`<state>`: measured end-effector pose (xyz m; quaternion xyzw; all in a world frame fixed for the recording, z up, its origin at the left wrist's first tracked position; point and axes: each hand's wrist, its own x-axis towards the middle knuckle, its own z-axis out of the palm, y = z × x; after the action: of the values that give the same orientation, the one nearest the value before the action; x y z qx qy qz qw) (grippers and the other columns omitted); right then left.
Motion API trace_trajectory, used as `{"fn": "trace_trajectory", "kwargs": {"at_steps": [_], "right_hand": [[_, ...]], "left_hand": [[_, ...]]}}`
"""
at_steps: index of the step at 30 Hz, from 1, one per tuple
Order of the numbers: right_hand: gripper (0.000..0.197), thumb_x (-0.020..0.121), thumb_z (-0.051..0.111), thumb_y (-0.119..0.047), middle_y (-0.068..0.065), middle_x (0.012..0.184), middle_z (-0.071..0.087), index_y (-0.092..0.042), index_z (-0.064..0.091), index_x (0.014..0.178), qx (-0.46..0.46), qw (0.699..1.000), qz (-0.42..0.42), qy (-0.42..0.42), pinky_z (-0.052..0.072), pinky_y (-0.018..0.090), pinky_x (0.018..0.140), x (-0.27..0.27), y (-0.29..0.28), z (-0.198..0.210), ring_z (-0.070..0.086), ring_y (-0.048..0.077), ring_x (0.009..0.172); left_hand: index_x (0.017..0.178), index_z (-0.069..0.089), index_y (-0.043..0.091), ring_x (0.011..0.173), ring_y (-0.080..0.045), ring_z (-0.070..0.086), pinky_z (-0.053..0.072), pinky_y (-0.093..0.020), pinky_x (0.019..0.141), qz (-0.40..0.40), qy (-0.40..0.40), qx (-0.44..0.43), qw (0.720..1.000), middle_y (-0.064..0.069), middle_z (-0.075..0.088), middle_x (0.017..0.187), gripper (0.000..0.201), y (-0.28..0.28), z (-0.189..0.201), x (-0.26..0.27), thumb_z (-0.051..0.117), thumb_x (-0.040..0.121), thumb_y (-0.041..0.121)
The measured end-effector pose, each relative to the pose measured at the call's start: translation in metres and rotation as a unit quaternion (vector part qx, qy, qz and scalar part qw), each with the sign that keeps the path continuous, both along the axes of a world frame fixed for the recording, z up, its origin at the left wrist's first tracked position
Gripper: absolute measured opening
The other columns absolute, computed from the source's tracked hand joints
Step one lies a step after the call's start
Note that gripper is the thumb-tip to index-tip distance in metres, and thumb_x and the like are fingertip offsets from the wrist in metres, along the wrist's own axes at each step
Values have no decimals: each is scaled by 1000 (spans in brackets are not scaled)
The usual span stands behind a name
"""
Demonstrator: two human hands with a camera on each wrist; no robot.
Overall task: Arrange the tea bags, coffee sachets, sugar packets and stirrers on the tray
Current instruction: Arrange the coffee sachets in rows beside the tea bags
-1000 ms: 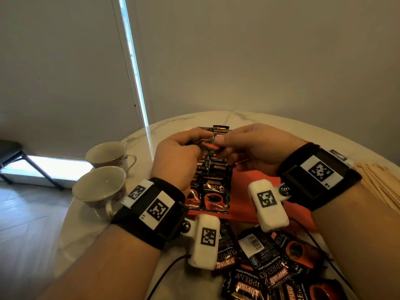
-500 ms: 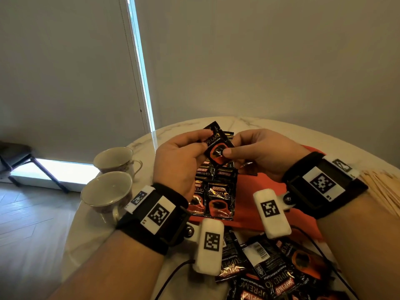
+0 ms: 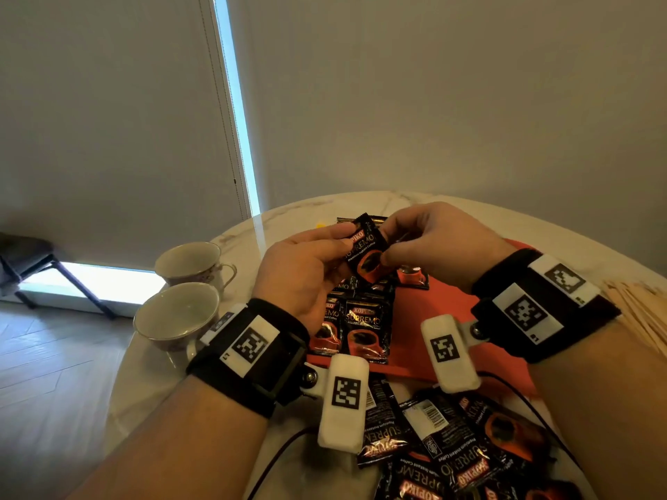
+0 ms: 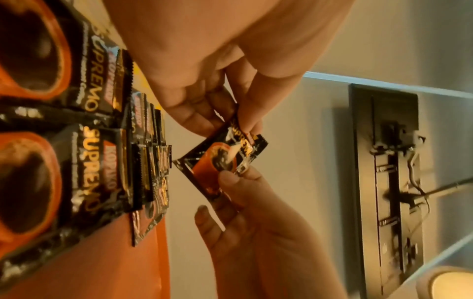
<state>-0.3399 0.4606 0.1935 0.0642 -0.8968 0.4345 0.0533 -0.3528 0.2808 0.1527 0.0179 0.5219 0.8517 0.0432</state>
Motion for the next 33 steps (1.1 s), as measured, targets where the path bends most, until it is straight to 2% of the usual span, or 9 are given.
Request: {"fn": "trace_trajectory", "kwargs": {"at_steps": [3,5,7,9,11,17,22,26,33], "right_hand": [[9,83,73,-14,9,77,74,-20,79,82,-7,1000,-25,-14,55,40,70,1,-2,1,64,22,67],[8,85,73,-5,14,69,66,-12,77,82,-65,996,-29,-47,51,38,65,0,1,1,56,23,63],[6,86,72,1,9,64,60,-5,73,85,-136,987,-51,-71,50,31,57,-3,8,0,52,19,58],[10,87,71,1,4,66,61,-9,70,87,-200,972,-96,-81,48,24,49,-8,18,-6,53,12,53],[15,87,70,2,3,69,62,-13,66,88,-260,949,-141,-106,45,22,45,-13,30,-16,53,9,47],[9,90,65,0,8,72,57,-4,64,97,-242,918,-247,-195,47,25,52,-24,51,-40,56,14,56],[8,86,69,2,11,74,59,-2,63,89,-219,912,-250,-240,49,27,59,-23,53,-46,58,18,63],[5,88,68,2,12,72,59,0,63,87,-222,913,-247,-238,48,28,64,-20,51,-46,57,18,63],[9,91,68,-2,10,69,61,-2,64,84,-234,911,-241,-238,50,29,64,-18,51,-46,58,19,63]], "left_hand": [[93,79,9,87,-21,77,60,-27,68,7,22,-29,999,-13,79,104,20,0,-3,-1,67,91,-8],[102,78,11,91,-21,77,62,-31,75,14,20,-25,999,-11,79,106,19,0,-4,-1,71,92,-3],[114,75,15,96,-20,77,62,-31,80,20,12,-12,1000,-7,80,109,25,-1,-3,-2,73,93,3],[121,72,17,102,-18,77,63,-31,83,31,4,-3,999,-3,79,111,30,-1,-3,-3,72,94,5],[121,73,16,103,-19,76,63,-32,85,39,-3,1,999,-1,80,110,28,-2,-2,-4,70,95,5],[107,76,16,106,-23,76,63,-34,84,42,-13,-11,999,-4,80,105,17,-2,-3,-5,70,95,5],[103,76,16,103,-23,76,62,-32,80,39,-15,-8,999,-5,80,106,15,-3,-2,-4,68,96,6],[106,72,16,90,-19,74,61,-30,74,40,-23,0,999,-9,79,108,16,-3,-2,-4,70,94,5],[108,70,15,78,-15,72,60,-27,66,43,-35,1,998,-6,76,96,19,-1,-3,-6,71,94,2]]}}
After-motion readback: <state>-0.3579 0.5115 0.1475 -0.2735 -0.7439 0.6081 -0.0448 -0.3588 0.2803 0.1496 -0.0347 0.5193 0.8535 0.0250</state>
